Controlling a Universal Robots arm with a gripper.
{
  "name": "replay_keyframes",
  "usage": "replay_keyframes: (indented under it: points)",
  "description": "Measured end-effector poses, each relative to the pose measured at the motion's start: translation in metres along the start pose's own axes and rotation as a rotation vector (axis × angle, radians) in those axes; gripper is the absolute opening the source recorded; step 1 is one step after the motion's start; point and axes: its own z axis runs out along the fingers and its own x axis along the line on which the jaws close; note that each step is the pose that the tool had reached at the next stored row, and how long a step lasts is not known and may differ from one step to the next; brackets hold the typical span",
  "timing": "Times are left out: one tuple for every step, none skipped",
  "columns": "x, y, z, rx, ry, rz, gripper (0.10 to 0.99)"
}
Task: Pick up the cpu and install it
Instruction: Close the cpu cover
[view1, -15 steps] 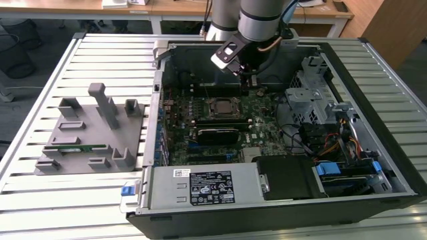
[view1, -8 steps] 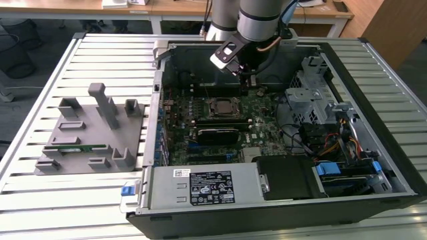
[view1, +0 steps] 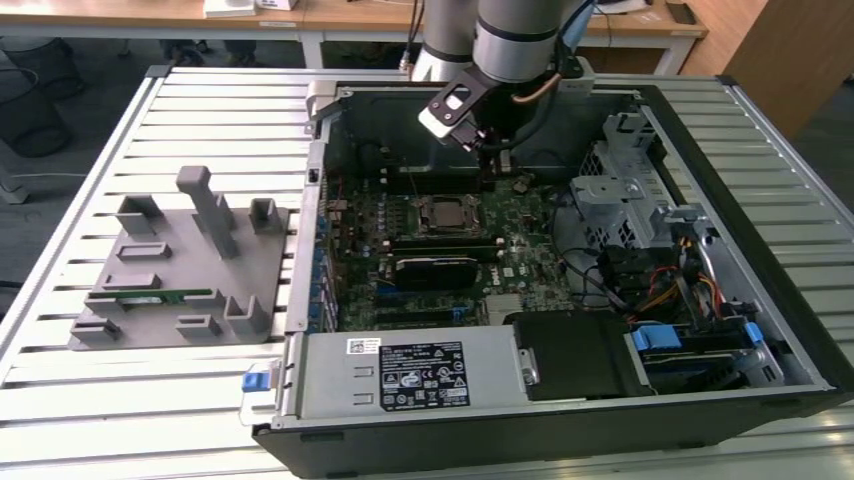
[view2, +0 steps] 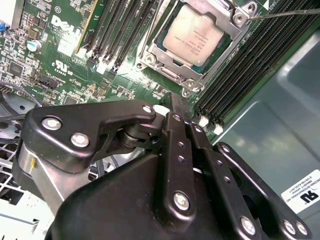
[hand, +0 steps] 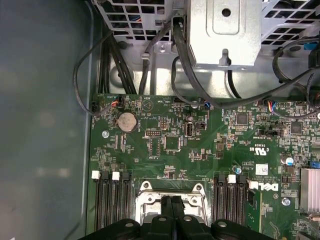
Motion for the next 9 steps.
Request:
replay_keyframes:
  points:
    - [0.0,-0.0002,0.0,0.0,0.0,0.0,0.106]
    - [0.0,-0.0005,0.0,0.0,-0.0001,0.0,0.106]
    - [0.0,-0.0007,0.0,0.0,0.0,0.0,0.106]
    - [0.0,-0.0008,0.0,0.0,-0.0001,0.0,0.106]
    - [0.0,-0.001,0.0001,0.0,0.0,0.0,0.106]
    - [0.0,-0.0013,0.0001,0.0,-0.0001,0.0,0.106]
    - [0.0,-0.0014,0.0001,0.0,-0.0001,0.0,0.106]
    - [0.0,-0.0015,0.0001,0.0,-0.0001,0.0,0.106]
    - [0.0,-0.0018,0.0002,0.0,0.0,0.0,0.106]
